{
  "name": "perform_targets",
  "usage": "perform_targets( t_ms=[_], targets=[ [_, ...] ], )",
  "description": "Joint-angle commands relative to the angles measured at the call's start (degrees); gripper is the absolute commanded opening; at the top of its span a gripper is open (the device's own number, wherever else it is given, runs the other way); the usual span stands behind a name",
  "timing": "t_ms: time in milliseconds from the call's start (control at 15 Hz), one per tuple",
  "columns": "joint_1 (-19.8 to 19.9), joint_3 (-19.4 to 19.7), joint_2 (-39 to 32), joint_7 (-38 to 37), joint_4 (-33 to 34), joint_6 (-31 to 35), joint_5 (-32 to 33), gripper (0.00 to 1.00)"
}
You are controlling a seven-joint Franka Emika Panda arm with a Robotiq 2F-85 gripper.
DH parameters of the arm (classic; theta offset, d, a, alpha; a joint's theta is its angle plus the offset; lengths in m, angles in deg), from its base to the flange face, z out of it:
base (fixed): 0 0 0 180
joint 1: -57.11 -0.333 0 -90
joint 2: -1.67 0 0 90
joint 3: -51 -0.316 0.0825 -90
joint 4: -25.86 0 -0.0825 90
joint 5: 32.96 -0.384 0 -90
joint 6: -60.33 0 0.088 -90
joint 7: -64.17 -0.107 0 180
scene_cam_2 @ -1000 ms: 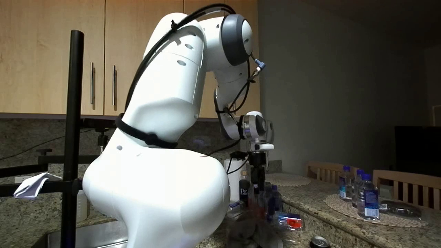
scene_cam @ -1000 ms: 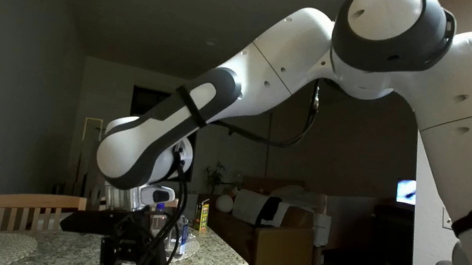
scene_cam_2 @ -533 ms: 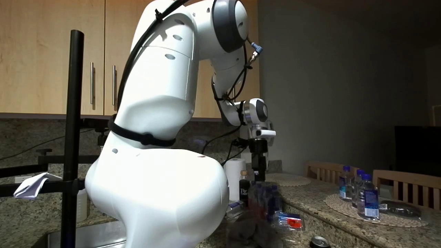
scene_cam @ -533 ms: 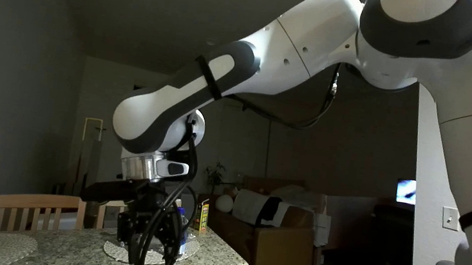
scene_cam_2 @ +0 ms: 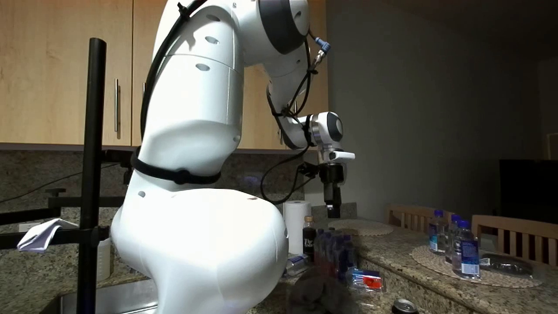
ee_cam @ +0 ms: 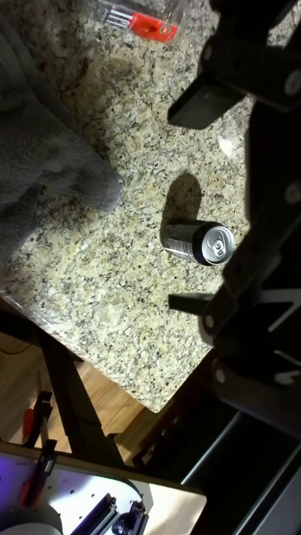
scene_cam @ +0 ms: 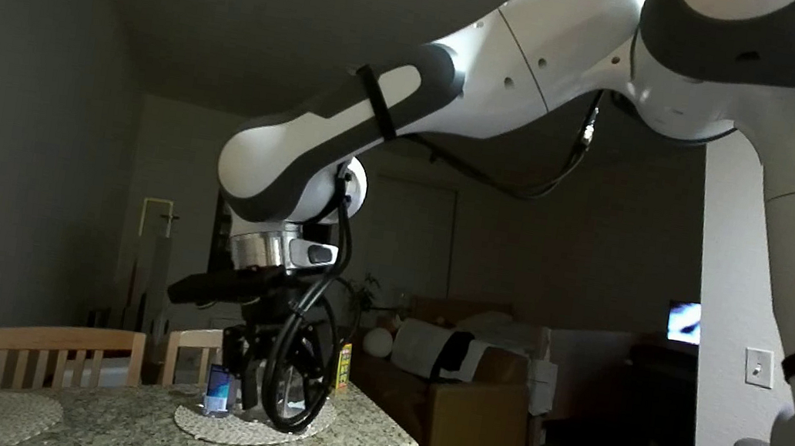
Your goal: Move the grey towel to the right
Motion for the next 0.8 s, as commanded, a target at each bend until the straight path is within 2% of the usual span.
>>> perform_targets(
  t_ms=[0,67,733],
  targets=[
    [2.3,-0.7,2.0,3.9,-0.9,-1.4,-2.2,1.0],
    [1.8,-1.2,0.4,0.8,0.1,-0.3,0.0,1.0],
    [2.2,-1.1,0.5,1.3,0.1,-0.3,0.0,1.0]
  ],
)
